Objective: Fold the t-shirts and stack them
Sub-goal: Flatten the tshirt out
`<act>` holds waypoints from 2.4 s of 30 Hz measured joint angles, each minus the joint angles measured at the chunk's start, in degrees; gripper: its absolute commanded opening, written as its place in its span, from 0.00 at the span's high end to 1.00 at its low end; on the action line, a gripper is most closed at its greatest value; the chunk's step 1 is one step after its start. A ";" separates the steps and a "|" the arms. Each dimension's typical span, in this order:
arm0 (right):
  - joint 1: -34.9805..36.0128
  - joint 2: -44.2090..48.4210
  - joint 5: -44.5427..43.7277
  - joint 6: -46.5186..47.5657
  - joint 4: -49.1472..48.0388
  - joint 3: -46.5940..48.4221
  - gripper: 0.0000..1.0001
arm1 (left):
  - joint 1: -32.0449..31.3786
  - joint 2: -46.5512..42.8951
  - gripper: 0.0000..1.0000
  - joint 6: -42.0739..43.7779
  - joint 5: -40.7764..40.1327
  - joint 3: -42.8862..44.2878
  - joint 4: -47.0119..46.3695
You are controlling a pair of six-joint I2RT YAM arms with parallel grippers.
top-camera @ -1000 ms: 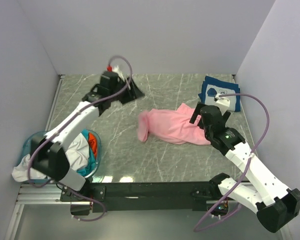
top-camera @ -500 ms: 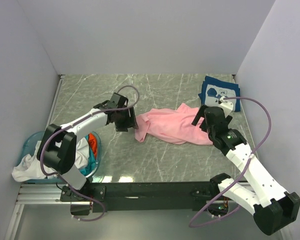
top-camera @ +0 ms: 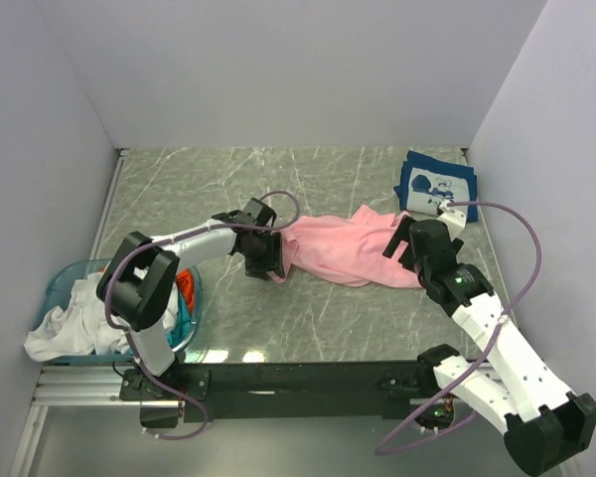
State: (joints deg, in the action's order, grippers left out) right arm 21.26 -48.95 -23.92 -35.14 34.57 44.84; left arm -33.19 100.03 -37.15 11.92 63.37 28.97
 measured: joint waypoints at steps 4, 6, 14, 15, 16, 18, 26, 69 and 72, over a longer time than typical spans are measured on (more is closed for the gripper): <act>-0.22 1.55 0.02 -0.04 0.72 -0.24 0.00 | -0.15 1.68 0.45 -0.42 -1.57 0.44 1.53; -0.33 2.25 0.02 -0.04 0.81 -0.28 0.00 | -0.17 1.73 0.46 -0.63 -2.34 0.44 1.95; -0.55 2.91 0.09 -0.26 0.85 -0.28 0.00 | -0.17 1.97 0.53 -1.25 -3.52 0.68 1.92; -0.55 2.91 0.09 -0.28 0.85 -0.28 0.00 | -0.17 1.97 0.53 -1.25 -3.69 0.68 1.92; -0.55 2.91 0.13 -0.31 0.85 -0.28 0.00 | -0.17 1.97 0.54 -1.25 -3.78 0.68 1.88; -0.55 2.91 0.24 -0.39 0.85 -0.28 0.00 | -0.17 1.99 0.55 -1.25 -3.87 0.68 1.70; -0.57 2.89 0.94 -0.42 0.87 -0.31 0.00 | -0.17 3.54 0.66 -1.25 -3.74 1.27 1.66; -21.81 -11.08 22.32 5.25 -9.90 -1.90 0.11 | 10.73 -16.20 1.00 -6.91 -10.84 0.24 3.72; -25.79 -15.89 27.58 6.58 -12.37 -1.20 0.19 | 10.73 -16.20 1.00 -7.10 -10.84 -0.74 4.00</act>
State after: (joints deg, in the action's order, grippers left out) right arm -4.54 -64.84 3.66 -28.56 22.20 43.64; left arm -22.46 83.83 -44.25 1.08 62.63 32.97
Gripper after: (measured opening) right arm 0.861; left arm 0.012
